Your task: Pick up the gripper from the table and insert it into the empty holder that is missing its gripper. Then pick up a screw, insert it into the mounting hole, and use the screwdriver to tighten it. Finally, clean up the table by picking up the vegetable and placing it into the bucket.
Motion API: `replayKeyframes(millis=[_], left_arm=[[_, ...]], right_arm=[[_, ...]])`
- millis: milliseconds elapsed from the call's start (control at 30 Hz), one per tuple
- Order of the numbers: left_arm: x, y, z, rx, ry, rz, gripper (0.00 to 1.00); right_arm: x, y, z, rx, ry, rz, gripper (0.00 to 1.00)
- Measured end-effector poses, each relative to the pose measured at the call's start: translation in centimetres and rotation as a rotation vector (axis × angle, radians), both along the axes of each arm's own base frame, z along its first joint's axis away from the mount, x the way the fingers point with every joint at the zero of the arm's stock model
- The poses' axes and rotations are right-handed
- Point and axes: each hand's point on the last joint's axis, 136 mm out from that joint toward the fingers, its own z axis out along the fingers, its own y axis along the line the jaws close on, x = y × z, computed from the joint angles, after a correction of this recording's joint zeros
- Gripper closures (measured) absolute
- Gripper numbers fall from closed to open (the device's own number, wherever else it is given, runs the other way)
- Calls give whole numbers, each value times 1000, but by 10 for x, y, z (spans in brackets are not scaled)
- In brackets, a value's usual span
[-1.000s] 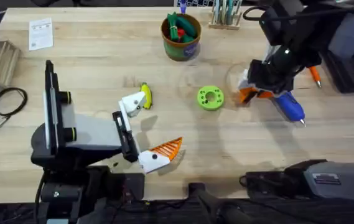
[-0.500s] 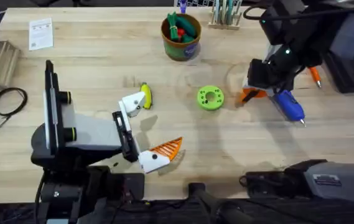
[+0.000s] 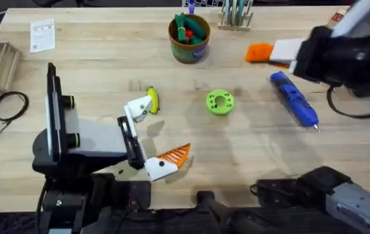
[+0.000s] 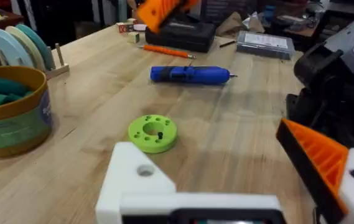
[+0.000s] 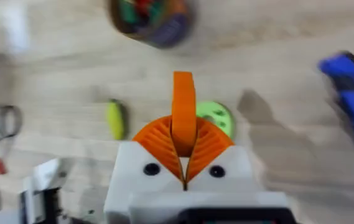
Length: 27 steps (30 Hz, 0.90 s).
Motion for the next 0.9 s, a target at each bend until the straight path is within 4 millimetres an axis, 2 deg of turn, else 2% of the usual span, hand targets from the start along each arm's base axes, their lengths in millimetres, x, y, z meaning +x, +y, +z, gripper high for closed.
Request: replayKeyframes(millis=[133, 300, 500, 533, 667, 900], left_arm=[[0, 0, 0, 0, 1, 0, 15], [0, 0, 0, 0, 1, 0, 15], [0, 0, 0, 0, 0, 0, 14], [0, 0, 0, 0, 1, 0, 14], [0, 0, 0, 0, 1, 0, 14], [0, 0, 0, 0, 1, 0, 14]], right_arm=[[-10, 25, 15, 155, -145, 127, 992], [-31, 60, 7, 342, -202, 323, 992], [-53, 90, -21, 514, -106, 507, 992], [-59, 103, -31, 587, -39, 592, 992], [-61, 120, -35, 674, 25, 724, 992], [-68, 133, -63, 789, 225, 860, 992]])
